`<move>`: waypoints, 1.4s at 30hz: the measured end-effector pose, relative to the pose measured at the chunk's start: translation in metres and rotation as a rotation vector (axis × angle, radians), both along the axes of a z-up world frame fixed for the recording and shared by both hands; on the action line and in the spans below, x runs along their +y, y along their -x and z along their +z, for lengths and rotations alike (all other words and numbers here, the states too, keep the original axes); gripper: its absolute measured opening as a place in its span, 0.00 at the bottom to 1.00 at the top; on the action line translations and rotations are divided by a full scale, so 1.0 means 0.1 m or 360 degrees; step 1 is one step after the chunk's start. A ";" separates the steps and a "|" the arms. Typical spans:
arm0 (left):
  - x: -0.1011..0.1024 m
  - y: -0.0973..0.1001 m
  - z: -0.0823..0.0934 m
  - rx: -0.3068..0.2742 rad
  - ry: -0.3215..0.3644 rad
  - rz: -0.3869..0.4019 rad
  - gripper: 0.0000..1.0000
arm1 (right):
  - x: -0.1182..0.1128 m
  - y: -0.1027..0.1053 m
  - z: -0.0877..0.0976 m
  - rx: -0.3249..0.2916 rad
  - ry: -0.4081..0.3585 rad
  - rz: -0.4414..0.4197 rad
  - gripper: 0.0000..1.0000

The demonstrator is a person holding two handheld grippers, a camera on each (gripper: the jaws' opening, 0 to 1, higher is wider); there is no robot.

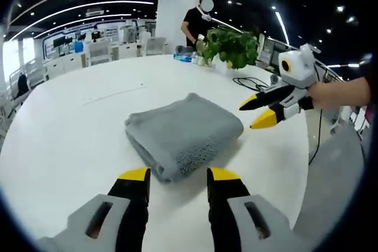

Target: Fold the towel on the table until its edges align and the towel forms a compact rectangular stack.

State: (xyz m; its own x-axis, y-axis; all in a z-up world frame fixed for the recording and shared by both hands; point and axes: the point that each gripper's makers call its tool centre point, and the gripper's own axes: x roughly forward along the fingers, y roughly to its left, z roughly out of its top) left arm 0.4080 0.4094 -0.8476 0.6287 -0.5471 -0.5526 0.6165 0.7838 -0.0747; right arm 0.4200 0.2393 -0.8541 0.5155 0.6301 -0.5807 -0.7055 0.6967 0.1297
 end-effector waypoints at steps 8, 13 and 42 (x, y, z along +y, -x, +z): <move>0.07 0.24 0.11 -0.0012 0.0084 0.0073 0.47 | -0.03 0.18 0.10 -0.0034 -0.0029 -0.0033 0.44; 0.09 0.37 0.23 -0.0029 0.0209 0.0160 0.55 | -0.05 0.28 0.19 -0.0106 -0.0032 -0.0069 0.54; 0.05 0.86 0.22 -0.0042 0.0382 0.0336 0.89 | -0.19 0.92 0.14 -0.0039 -0.0173 -0.0166 0.67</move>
